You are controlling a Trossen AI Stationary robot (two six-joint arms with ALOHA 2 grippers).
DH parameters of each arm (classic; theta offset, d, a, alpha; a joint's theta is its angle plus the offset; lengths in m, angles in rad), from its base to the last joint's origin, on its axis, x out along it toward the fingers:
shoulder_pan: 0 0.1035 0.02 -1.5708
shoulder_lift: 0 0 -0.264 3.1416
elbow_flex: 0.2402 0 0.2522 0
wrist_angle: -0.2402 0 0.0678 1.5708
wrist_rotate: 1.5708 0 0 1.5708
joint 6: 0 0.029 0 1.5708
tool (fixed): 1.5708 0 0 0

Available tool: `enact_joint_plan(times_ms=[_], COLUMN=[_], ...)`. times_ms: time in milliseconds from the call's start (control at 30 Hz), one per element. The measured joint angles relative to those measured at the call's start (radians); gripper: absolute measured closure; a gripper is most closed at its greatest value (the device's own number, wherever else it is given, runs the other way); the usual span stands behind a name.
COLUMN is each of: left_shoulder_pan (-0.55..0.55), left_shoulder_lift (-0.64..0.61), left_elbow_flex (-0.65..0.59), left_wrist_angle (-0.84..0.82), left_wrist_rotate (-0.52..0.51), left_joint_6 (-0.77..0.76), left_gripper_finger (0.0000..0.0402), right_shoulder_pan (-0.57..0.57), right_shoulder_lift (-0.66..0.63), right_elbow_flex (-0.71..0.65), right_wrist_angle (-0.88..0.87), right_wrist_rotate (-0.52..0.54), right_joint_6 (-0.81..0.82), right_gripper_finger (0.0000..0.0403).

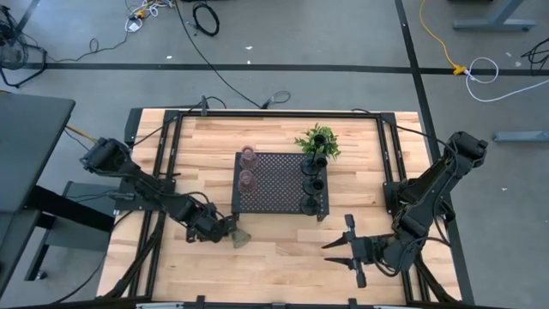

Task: Pick & Place candle stick holders
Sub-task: Put the green glass candle stick holder on the shelf

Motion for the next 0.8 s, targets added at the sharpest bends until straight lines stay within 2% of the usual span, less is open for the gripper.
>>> enact_joint_plan(times_ms=[167,267,333,600,667,800], left_shoulder_pan=[-0.042,-0.061,-0.064,-0.052,-0.052,-0.053], left_shoulder_lift=[-0.001,-0.008,-0.007,-0.015,-0.025,-0.085], left_elbow_flex=[-0.003,-0.002,-0.002,-0.002,0.005,0.027], left_wrist_angle=[0.082,0.159,0.176,0.211,0.210,0.200], left_wrist_rotate=[0.008,-0.027,-0.048,-0.016,-0.047,-0.176], left_joint_6=[0.001,0.001,0.003,0.001,0.016,0.074], left_gripper_finger=[0.0205,0.0205,0.0205,0.0205,0.0205,0.0205], right_shoulder_pan=[0.000,0.000,0.000,0.000,0.000,0.000], right_shoulder_lift=[0.000,0.000,0.000,0.000,0.004,0.004], right_elbow_flex=[0.000,0.000,0.000,0.000,0.000,0.000], right_wrist_angle=[-0.035,-0.035,-0.035,-0.033,-0.033,-0.038], right_wrist_rotate=[-0.002,-0.001,-0.001,-0.001,0.000,0.000], right_joint_6=[0.040,0.039,0.037,0.048,0.051,0.049], right_gripper_finger=[0.0273,0.0273,0.0273,0.0273,0.0273,0.0273])
